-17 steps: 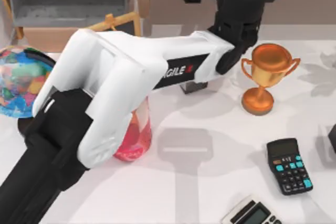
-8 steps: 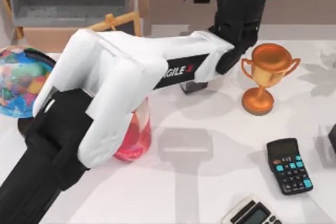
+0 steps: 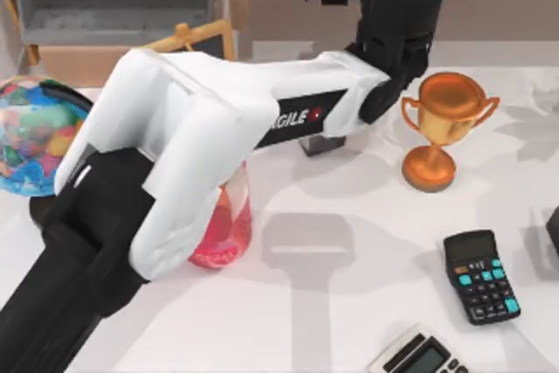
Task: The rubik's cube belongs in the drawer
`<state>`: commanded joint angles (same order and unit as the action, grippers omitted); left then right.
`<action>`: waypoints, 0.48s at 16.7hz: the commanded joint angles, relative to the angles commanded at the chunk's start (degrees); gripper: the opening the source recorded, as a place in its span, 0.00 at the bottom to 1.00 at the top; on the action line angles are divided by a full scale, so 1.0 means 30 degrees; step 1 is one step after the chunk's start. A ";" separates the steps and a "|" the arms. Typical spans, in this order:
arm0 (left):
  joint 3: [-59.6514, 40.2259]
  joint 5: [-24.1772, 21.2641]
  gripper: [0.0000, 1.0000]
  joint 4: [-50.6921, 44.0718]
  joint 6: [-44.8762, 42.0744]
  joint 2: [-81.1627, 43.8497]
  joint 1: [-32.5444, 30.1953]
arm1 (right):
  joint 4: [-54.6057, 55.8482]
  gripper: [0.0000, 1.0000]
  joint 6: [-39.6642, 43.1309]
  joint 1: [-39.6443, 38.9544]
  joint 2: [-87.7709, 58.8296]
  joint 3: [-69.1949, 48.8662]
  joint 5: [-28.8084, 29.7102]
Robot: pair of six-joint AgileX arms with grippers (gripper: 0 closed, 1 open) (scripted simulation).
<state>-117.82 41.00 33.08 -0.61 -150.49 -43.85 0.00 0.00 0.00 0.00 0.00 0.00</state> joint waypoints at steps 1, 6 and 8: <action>0.0000 0.0000 0.00 0.0000 0.0000 0.0000 0.0000 | 0.0000 1.00 0.0000 0.0000 0.0000 0.0000 0.0000; -0.0004 0.0003 0.00 -0.0004 -0.0028 0.0032 -0.0084 | 0.0000 1.00 0.0000 0.0000 0.0000 0.0000 0.0000; 0.0096 0.0032 0.00 0.0062 0.0007 0.0265 -0.0135 | 0.0000 1.00 0.0000 0.0000 0.0000 0.0000 0.0000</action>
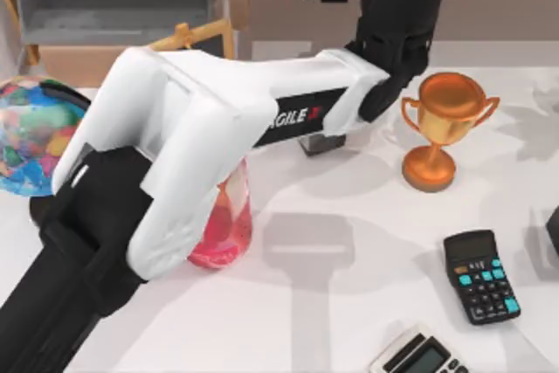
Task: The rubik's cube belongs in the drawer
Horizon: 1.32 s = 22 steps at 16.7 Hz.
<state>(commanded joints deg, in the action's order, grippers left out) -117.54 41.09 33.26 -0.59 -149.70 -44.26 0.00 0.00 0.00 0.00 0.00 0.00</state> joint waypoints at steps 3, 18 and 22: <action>0.0849 0.0240 0.00 -0.0050 -0.0056 0.0660 -0.0242 | 0.0000 1.00 0.0000 0.0000 0.0000 0.0000 0.0000; 0.1682 -0.0614 0.00 -0.2620 0.0495 0.2970 -0.0212 | 0.0000 1.00 0.0000 0.0000 0.0000 0.0000 0.0000; 0.1257 -0.2553 0.00 -0.8407 0.1276 0.5105 0.0022 | 0.0000 1.00 0.0000 0.0000 0.0000 0.0000 0.0000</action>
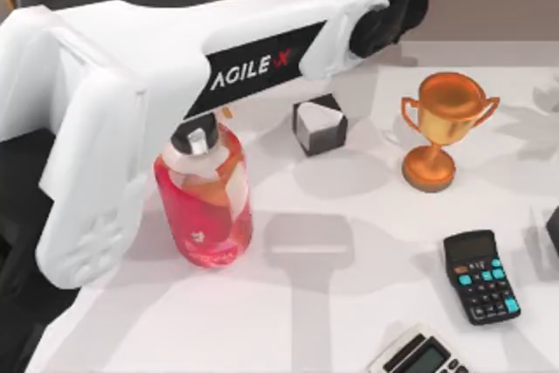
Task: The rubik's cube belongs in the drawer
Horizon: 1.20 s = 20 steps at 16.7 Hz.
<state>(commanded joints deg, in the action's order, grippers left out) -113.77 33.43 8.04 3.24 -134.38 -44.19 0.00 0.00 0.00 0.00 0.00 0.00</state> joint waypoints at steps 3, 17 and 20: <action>-0.0588 -0.1893 0.00 -0.5914 0.0405 0.1502 0.0396 | 0.0000 1.00 0.0000 0.0000 0.0000 0.0000 0.0000; -0.8752 -0.9496 0.00 -3.0448 -0.2736 0.1881 1.0192 | 0.0000 1.00 0.0000 0.0000 0.0000 0.0000 0.0000; -1.1286 -0.9780 0.00 -3.2884 -0.4237 0.0166 1.3915 | 0.0000 1.00 0.0000 0.0000 0.0000 0.0000 0.0000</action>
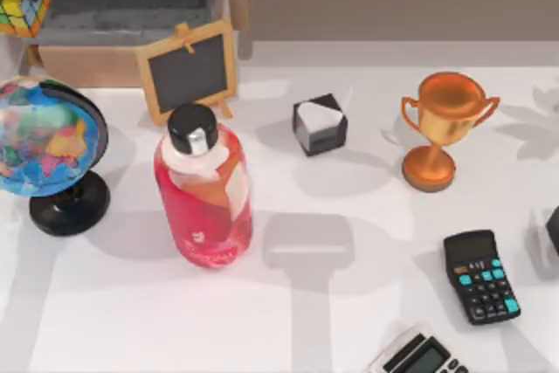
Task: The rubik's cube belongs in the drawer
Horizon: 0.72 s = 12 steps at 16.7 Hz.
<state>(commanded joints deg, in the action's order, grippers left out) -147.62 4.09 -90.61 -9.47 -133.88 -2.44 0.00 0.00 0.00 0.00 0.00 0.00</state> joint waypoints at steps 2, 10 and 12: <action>-0.1682 -0.0094 0.00 -0.1113 -0.0995 -0.1364 0.2309 | 0.0000 1.00 0.0000 0.0000 0.0000 0.0000 0.0000; -0.5971 -0.1351 0.00 -0.2116 -0.3655 -0.7766 0.7022 | 0.0000 1.00 0.0000 0.0000 0.0000 0.0000 0.0000; -0.6190 -0.1646 0.00 -0.2047 -0.3851 -0.8523 0.7135 | 0.0000 1.00 0.0000 0.0000 0.0000 0.0000 0.0000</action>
<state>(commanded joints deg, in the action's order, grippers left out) -166.19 -0.85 -96.75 -21.03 -159.45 18.96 0.00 0.00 0.00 0.00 0.00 0.00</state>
